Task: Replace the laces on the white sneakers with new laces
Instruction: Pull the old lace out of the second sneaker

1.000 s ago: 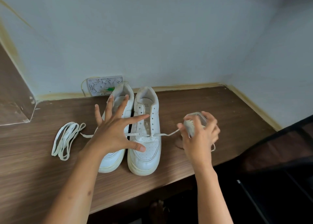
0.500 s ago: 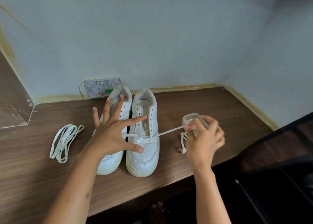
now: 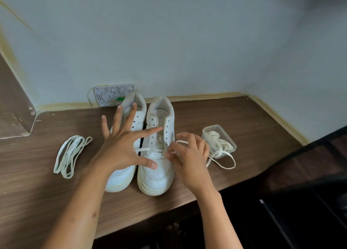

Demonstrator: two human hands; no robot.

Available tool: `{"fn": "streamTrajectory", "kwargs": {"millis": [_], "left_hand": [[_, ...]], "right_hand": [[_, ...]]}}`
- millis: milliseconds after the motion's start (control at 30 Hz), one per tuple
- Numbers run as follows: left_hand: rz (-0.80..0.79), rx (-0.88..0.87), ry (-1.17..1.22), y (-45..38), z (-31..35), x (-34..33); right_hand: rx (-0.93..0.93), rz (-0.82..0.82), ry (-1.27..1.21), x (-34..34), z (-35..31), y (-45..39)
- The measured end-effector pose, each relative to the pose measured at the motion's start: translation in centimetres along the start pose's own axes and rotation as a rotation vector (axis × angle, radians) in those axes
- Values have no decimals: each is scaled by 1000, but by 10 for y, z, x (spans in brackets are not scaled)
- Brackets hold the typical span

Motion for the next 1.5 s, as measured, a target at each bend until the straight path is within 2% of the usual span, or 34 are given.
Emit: {"fn": "streamTrajectory", "kwargs": {"millis": [67, 200, 300, 400, 500, 567, 700, 833, 933, 1033, 1100, 1233, 1367, 1500], "left_hand": [[-4, -4, 16, 0, 0, 0], [-18, 7, 10, 0, 2, 0], [-25, 15, 6, 1, 5, 2], [-29, 19, 8, 1, 6, 2], [-30, 19, 12, 2, 5, 1], [-33, 23, 13, 2, 5, 2], [-41, 27, 9, 1, 6, 2], [-43, 28, 32, 1, 3, 1], [-38, 33, 45, 2, 2, 2], [-25, 3, 62, 4, 3, 3], [65, -52, 75, 3, 9, 3], [364, -171, 266, -1, 32, 4], [465, -250, 505, -8, 58, -5], [519, -302, 787, -10, 57, -7]], "right_hand": [[-46, 118, 10, 8, 11, 0], [-352, 316, -54, 31, 44, 9], [-454, 370, -25, 34, 48, 15], [-340, 319, -21, 22, 33, 9], [-131, 119, -65, 9, 13, 3], [-56, 23, -55, 0, 2, 2], [50, 118, -59, -5, -10, 2], [14, 76, -353, 3, -2, 0], [-182, 221, -589, 31, 20, 11], [-277, 460, -621, 59, 45, 26], [-281, 497, -775, 62, 51, 28], [-156, 358, -1054, 52, 27, 18], [-4, 208, -1089, 35, -7, 9], [11, 136, -1010, 24, -10, 6]]}}
Point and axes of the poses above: each hand's wrist, its own y-axis away from the middle knuckle, its own x-axis out of the back of the hand, z = x × y, the point moved 3 cm from there along -y, towards the middle knuckle, and after that the axes turned 11 degrees about -z, right-handed, at the moved point
